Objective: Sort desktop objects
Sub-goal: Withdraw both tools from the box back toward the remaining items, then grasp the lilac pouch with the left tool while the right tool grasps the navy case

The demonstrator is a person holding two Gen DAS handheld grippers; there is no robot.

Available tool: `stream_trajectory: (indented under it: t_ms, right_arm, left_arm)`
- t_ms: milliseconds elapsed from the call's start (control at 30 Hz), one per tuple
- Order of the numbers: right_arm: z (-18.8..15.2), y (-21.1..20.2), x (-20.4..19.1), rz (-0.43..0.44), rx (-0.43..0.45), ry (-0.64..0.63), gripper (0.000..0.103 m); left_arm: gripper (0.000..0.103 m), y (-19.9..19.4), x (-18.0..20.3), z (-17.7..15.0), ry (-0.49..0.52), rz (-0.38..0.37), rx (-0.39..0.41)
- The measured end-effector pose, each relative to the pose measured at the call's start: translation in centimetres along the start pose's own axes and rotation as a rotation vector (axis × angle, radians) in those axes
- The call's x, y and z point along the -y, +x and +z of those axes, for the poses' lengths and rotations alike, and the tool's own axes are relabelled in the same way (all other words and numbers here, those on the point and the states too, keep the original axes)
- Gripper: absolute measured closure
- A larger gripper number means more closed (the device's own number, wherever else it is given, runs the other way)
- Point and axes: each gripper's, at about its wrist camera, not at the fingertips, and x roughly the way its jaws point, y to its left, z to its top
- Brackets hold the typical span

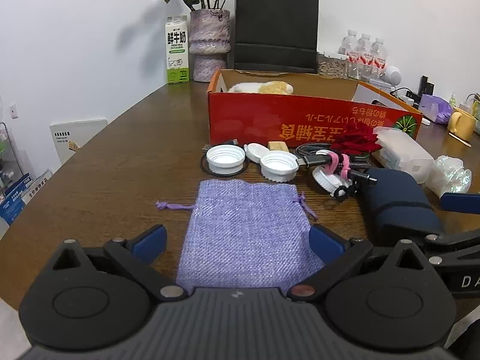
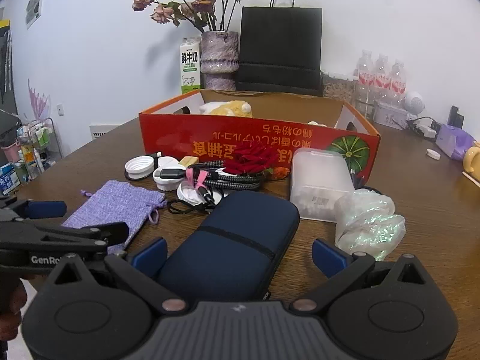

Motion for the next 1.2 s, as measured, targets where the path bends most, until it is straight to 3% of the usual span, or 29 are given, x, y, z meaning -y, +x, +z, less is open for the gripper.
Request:
stream_trajectory:
  t_ms: [233, 600, 767, 900, 1067, 1200]
  right_arm:
    - [-0.4, -0.5, 0.9, 0.002, -0.002, 0.014, 0.000]
    - [-0.3, 0.9, 0.1, 0.008, -0.030, -0.010, 0.003]
    - [-0.8, 1.5, -0.1, -0.011, -0.029, 0.001, 0.007]
    - [-0.9, 1.3, -0.6, -0.004, -0.009, -0.027, 0.018]
    - [-1.1, 0.4, -0.2, 0.021, 0.005, -0.046, 0.029]
    - [-1.3, -0.5, 0.4, 0.025, 0.022, -0.033, 0.039]
  left_arm:
    - [0.000, 0.8, 0.9, 0.1, 0.014, -0.011, -0.035]
    - [0.003, 0.9, 0.3, -0.2, 0.006, -0.005, -0.012]
    - [0.019, 0.5, 0.2, -0.3, 0.010, -0.007, 0.005]
    - [0.034, 0.1, 0.3, -0.5, 0.015, -0.008, 0.023]
    - [0.071, -0.6, 0.4, -0.7, 0.019, -0.013, 0.038]
    - [0.080, -1.2, 0.4, -1.0, 0.012, -0.021, 0.047]
